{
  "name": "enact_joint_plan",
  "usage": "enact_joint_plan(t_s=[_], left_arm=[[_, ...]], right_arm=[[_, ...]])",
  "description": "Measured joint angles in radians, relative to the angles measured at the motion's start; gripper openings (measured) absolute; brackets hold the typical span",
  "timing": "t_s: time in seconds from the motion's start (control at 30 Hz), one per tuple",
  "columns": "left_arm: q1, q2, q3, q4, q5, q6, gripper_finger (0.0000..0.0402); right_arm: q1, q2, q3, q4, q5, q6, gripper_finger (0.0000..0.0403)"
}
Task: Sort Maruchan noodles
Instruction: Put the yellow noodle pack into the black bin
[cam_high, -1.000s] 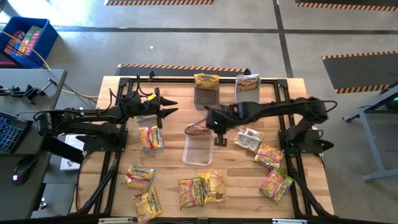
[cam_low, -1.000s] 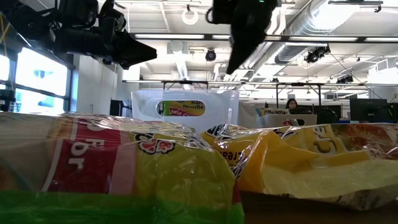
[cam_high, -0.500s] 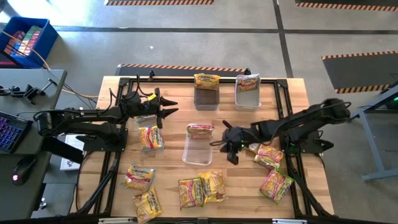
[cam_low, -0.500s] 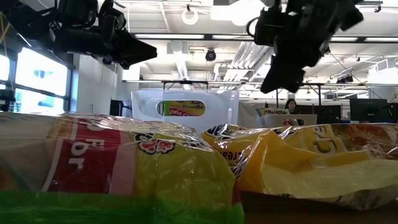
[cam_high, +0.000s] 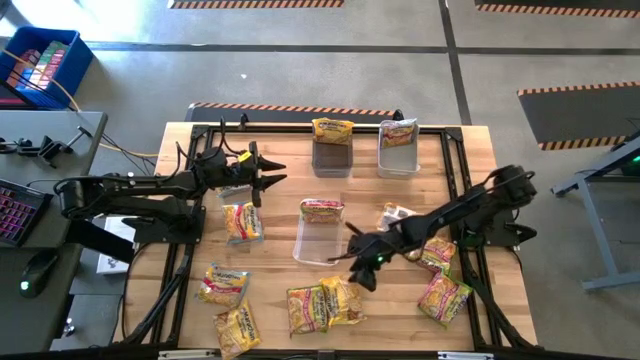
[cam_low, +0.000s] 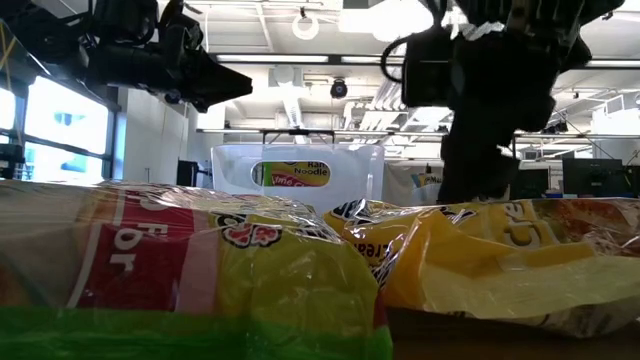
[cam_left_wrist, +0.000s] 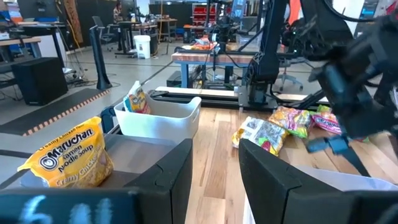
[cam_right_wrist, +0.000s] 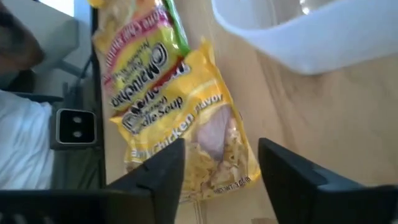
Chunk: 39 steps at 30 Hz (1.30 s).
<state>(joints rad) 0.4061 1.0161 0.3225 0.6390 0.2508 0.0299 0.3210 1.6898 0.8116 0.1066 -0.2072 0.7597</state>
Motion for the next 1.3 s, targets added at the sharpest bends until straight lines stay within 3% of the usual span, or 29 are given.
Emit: enact_joint_plan(t_s=[0.17,0.43,0.63,0.93,1.1,1.3], left_arm=[[-0.003,0.0,0.0,-0.01,0.003,0.006,0.0119],[-0.011,0.0,0.0,-0.003,0.005,0.007,0.0119],[-0.017,0.0,0.0,-0.002,0.005,0.012,0.0119],[-0.021,0.0,0.0,0.003,0.004,0.012,0.0119],[-0.021,0.0,0.0,0.002,0.004,0.011,0.0119],[-0.022,0.0,0.0,0.0,0.005,0.008,0.0119]], right_arm=[[0.017,0.08,0.063,0.023,-0.023,-0.016,0.022],[0.022,0.102,0.075,-0.055,-0.004,-0.023,0.0205],[0.027,0.099,0.076,-0.101,-0.008,-0.004,0.0151],[0.04,0.098,0.077,-0.122,-0.019,0.024,0.0013],[0.049,0.066,0.076,-0.2,-0.034,0.122,0.001],[0.083,-0.036,0.073,-0.454,0.07,0.349,0.0002]])
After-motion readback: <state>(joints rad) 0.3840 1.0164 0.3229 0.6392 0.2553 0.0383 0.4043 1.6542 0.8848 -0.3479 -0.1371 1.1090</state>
